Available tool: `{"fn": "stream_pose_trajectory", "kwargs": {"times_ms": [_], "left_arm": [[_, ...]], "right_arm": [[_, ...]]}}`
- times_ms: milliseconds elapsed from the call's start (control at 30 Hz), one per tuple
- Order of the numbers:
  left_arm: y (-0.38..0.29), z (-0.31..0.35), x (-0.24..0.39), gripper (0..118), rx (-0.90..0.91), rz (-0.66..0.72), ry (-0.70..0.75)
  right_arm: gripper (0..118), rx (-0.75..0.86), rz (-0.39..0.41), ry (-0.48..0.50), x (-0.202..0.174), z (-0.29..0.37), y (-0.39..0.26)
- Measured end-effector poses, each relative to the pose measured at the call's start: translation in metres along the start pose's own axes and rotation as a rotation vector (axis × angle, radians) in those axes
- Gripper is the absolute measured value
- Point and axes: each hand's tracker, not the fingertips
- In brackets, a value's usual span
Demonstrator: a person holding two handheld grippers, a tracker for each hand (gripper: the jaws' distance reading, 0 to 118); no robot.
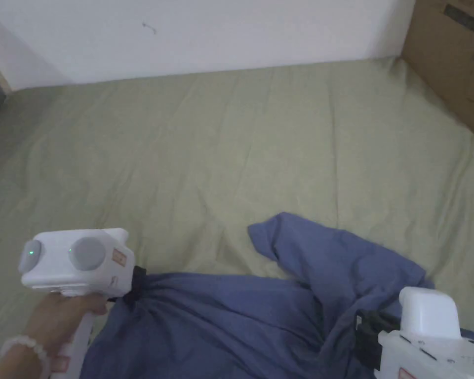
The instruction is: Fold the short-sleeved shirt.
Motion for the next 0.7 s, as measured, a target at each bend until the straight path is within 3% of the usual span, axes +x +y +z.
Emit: {"fn": "stream_pose_trajectory", "kwargs": {"times_ms": [133, 167, 267, 300, 367, 433, 533, 600, 667, 700], "left_arm": [[-0.009, 0.041, 0.008, 4, 0.116, -0.031, -0.013], [-0.011, 0.051, 0.010, 4, 0.143, -0.038, -0.020], [-0.021, 0.080, 0.016, 4, 0.206, -0.052, -0.044], [-0.024, 0.087, 0.018, 4, 0.222, -0.054, -0.056], [-0.029, 0.099, 0.019, 4, 0.240, -0.060, -0.077], [-0.034, 0.107, 0.020, 4, 0.248, -0.069, -0.088], [-0.034, 0.109, 0.015, 4, 0.262, -0.072, -0.092], [-0.034, 0.109, 0.011, 4, 0.266, -0.064, -0.094], [-0.030, 0.103, 0.007, 4, 0.251, -0.058, -0.089], [-0.030, 0.101, 0.005, 4, 0.243, -0.055, -0.087]], "right_arm": [[2, 0.009, -0.042, 0.156, 0.025, -0.007, 0.047], [15, 0.006, -0.031, 0.187, 0.030, -0.013, 0.059], [103, 0.017, 0.117, 0.093, 0.041, -0.052, 0.100], [118, -0.003, 0.161, 0.062, 0.045, -0.068, 0.111], [112, -0.078, 0.217, 0.021, 0.059, -0.104, 0.134], [109, -0.197, 0.205, -0.071, 0.066, -0.132, 0.150], [105, -0.300, 0.199, -0.030, 0.079, -0.162, 0.151], [93, -0.377, 0.165, -0.037, 0.080, -0.174, 0.143], [92, -0.419, 0.171, -0.009, 0.074, -0.182, 0.130], [92, -0.399, 0.220, -0.054, 0.066, -0.183, 0.122]]}}
